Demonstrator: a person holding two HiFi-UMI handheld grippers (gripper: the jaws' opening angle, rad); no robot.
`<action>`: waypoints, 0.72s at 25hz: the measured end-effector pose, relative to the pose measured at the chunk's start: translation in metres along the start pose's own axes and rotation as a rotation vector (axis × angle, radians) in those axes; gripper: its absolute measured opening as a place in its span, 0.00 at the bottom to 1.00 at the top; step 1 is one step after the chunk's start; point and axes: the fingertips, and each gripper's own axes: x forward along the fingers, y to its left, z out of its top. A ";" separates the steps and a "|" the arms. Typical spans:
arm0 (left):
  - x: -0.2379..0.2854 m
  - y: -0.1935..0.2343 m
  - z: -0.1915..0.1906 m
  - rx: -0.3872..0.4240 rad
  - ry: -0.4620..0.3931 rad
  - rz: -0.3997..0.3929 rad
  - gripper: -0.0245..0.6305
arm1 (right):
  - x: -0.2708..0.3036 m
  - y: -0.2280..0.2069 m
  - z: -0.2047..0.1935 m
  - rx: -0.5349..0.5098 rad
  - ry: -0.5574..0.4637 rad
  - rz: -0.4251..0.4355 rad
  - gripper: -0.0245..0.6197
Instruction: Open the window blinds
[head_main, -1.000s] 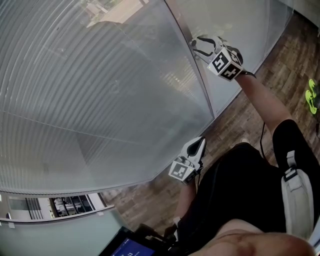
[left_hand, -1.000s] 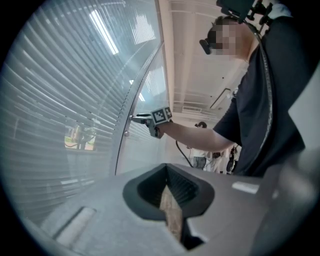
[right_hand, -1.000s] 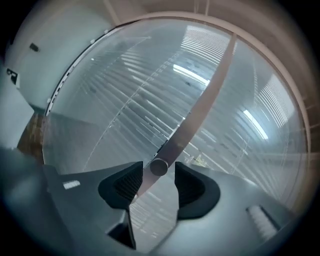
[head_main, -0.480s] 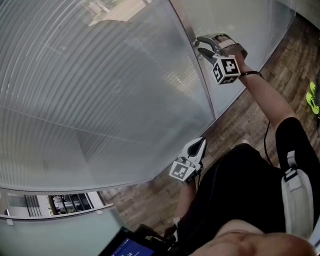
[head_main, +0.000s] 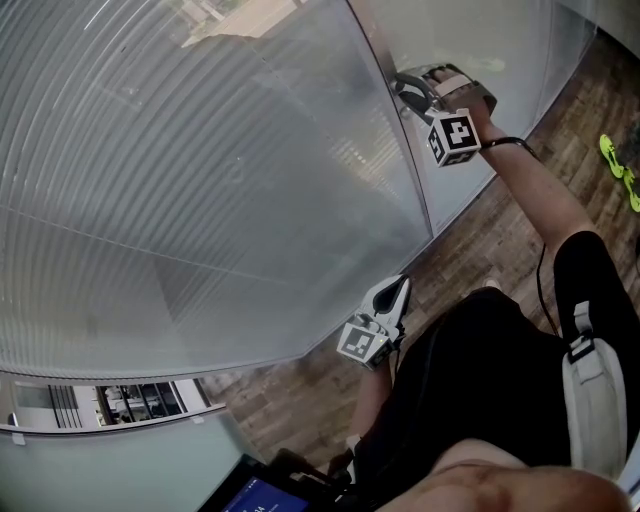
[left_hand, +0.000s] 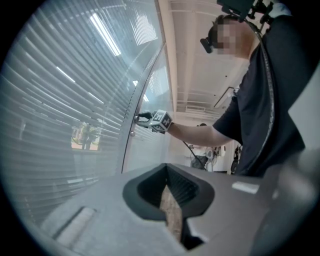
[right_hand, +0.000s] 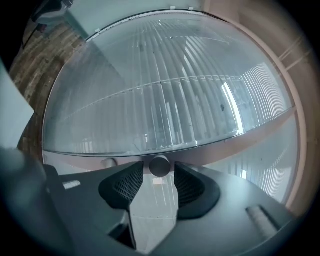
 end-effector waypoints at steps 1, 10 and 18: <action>0.000 0.000 -0.001 -0.002 0.001 0.002 0.04 | 0.000 0.000 0.000 -0.001 -0.001 0.001 0.32; 0.001 0.001 0.001 0.000 -0.010 0.005 0.04 | 0.005 -0.001 0.003 -0.017 -0.005 0.003 0.27; 0.000 0.001 -0.002 0.001 -0.008 0.003 0.04 | 0.005 -0.003 0.003 -0.014 0.001 -0.006 0.22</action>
